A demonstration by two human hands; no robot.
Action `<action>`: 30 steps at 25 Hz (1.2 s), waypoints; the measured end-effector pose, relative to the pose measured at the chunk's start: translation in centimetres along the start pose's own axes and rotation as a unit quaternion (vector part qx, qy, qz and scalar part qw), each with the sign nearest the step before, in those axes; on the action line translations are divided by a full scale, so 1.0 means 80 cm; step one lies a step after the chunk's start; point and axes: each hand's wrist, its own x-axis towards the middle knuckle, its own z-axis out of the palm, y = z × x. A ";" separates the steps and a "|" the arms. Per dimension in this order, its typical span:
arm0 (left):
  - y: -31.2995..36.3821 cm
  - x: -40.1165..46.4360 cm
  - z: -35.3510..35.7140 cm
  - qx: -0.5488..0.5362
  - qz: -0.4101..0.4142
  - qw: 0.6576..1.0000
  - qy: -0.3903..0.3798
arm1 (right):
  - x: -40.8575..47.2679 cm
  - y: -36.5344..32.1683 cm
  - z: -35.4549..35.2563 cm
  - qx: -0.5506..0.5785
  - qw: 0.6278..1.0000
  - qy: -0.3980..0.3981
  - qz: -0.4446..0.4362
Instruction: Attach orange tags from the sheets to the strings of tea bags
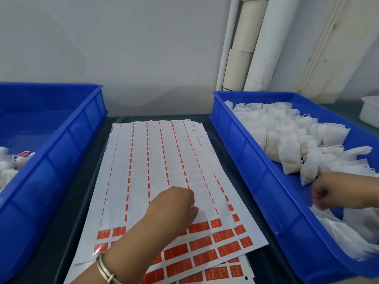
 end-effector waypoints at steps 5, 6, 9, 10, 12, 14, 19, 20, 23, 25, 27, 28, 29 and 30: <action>-0.003 -0.003 0.002 -0.005 -0.005 1.000 0.011 | -0.024 0.018 -0.027 0.129 0.978 0.151 -0.062; -0.003 -0.003 0.002 -0.007 -0.004 1.000 0.013 | -0.030 0.012 -0.035 0.152 0.968 0.188 -0.071; -0.003 -0.006 0.003 -0.014 0.003 1.000 0.023 | -0.053 -0.027 -0.061 0.161 0.925 0.326 -0.108; -0.002 -0.008 0.002 -0.019 0.008 0.999 0.030 | -0.062 -0.046 -0.069 0.175 0.907 0.362 -0.128; -0.002 -0.009 -0.002 -0.044 0.016 0.998 0.041 | -0.081 -0.091 -0.082 0.223 0.869 0.408 -0.169; -0.001 -0.016 -0.010 -0.091 0.026 0.993 0.066 | -0.095 -0.138 -0.086 0.264 0.842 0.421 -0.212; -0.010 -0.022 -0.040 -0.384 0.009 0.919 0.089 | -0.079 -0.238 -0.060 0.284 0.866 0.307 -0.273; -0.014 -0.020 -0.048 -0.480 -0.022 0.873 0.088 | -0.067 -0.252 -0.052 0.281 0.876 0.282 -0.273; -0.027 -0.024 -0.058 -0.555 -0.048 0.825 0.094 | -0.033 -0.280 -0.032 0.303 0.885 0.239 -0.261; -0.040 -0.037 -0.050 -0.507 -0.001 0.849 0.150 | -0.016 -0.291 -0.021 0.345 0.877 0.218 -0.253; -0.057 -0.049 -0.043 -0.467 0.001 0.863 0.194 | -0.006 -0.297 -0.012 0.369 0.874 0.199 -0.246; -0.063 -0.052 -0.042 -0.459 -0.004 0.867 0.193 | -0.002 -0.298 -0.009 0.380 0.872 0.192 -0.241; -0.067 -0.056 -0.043 -0.447 -0.008 0.876 0.180 | 0.001 -0.299 -0.005 0.391 0.870 0.186 -0.237; -0.072 -0.058 -0.042 -0.429 -0.007 0.887 0.168 | 0.004 -0.301 -0.002 0.401 0.868 0.180 -0.231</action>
